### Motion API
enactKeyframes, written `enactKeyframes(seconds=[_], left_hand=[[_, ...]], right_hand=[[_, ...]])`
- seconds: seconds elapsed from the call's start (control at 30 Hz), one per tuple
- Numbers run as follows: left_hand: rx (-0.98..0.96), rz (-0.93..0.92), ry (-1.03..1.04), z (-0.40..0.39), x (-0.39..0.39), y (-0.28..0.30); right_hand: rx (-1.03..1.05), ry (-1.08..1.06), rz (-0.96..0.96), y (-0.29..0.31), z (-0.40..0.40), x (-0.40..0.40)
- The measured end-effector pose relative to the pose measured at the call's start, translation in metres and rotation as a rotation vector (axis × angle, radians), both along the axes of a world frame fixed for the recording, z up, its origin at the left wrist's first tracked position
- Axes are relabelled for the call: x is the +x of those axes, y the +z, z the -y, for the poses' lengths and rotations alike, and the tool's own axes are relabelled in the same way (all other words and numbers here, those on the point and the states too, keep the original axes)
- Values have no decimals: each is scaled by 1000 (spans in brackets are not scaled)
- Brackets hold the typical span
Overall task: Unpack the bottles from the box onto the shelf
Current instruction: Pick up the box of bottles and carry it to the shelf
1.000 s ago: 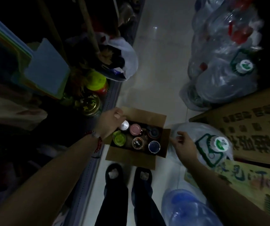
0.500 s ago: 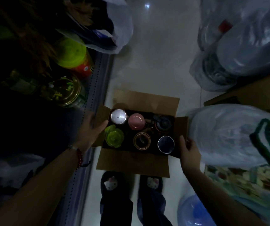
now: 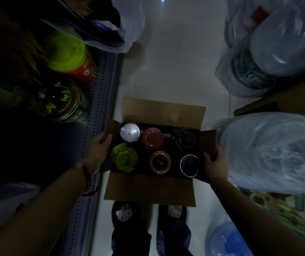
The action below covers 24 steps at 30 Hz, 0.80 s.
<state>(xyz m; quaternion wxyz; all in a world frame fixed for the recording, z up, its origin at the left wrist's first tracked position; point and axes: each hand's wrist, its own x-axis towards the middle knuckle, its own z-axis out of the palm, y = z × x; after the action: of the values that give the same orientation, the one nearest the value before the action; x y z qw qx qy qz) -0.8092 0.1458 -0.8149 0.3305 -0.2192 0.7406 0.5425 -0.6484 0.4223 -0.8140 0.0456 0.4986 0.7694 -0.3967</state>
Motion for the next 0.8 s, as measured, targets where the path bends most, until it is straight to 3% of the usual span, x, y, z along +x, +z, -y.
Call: enactKeyframes(seconds=[0.33,0.63,0.8], left_hand=[[-101,-13,-13,-4,13,39],[-196,-22,22,25,23,104],[-252,-62,27,8,30,205]], right_hand=[[42,146,25,35,-1,2],[61,239,-25,136,-9,-6],[124,259,-60,205,-10,-10]])
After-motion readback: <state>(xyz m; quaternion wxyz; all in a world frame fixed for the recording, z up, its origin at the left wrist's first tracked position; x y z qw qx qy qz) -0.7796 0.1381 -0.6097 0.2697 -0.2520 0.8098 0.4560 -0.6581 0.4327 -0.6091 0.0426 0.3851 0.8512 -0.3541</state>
